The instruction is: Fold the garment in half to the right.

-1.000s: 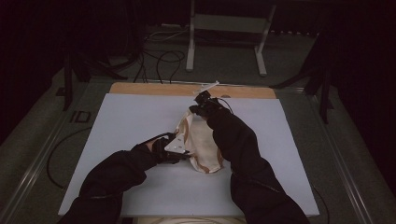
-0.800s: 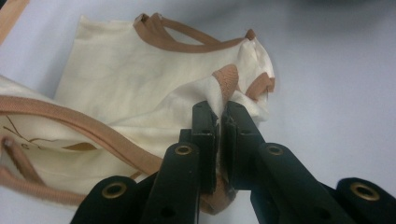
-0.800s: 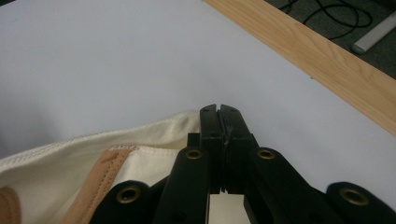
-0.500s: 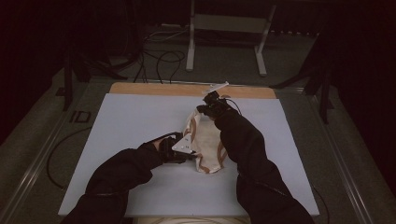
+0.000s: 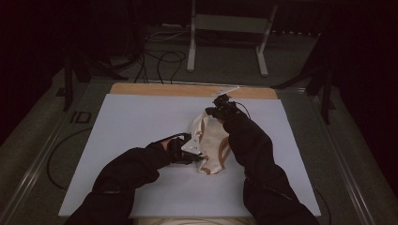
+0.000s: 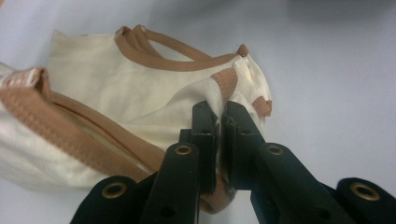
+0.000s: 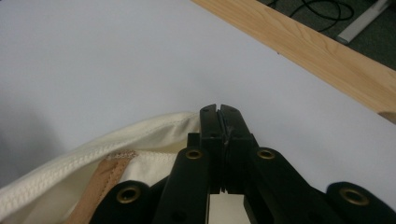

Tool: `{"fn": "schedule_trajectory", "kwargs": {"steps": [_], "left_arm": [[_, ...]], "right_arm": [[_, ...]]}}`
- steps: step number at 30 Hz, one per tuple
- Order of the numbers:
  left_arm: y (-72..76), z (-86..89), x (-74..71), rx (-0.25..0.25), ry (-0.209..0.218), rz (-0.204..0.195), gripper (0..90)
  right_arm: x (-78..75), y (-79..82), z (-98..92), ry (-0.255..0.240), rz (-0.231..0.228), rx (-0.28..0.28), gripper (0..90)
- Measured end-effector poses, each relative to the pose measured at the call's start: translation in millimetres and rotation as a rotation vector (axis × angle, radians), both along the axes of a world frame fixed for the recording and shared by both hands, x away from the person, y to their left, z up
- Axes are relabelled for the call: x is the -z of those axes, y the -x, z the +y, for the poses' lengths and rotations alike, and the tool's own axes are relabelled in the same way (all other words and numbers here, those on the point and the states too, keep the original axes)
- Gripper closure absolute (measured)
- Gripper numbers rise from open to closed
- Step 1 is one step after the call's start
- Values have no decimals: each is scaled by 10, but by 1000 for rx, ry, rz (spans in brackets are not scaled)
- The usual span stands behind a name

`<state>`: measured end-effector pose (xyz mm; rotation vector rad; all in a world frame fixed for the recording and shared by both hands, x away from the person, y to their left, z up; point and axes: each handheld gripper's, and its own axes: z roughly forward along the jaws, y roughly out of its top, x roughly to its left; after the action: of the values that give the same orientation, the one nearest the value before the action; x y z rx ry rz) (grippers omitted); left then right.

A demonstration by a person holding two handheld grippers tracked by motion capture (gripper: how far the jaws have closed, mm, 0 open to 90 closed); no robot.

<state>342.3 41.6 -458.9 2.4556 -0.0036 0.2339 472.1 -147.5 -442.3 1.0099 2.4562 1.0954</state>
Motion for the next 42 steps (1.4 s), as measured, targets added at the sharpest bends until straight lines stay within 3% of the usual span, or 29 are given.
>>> {"fn": "schedule_trajectory", "kwargs": {"steps": [17,33,42], "left_arm": [[-24,-266,54,45,-46,17,841],[-59,-445,123,56,-65,44,841],[-73,-547,188,53,-77,63,839]], "right_arm": [[136,35,-301,-20,17,42,895],[234,41,-549,-28,32,78,894],[389,21,-691,-31,58,106,894]]}}
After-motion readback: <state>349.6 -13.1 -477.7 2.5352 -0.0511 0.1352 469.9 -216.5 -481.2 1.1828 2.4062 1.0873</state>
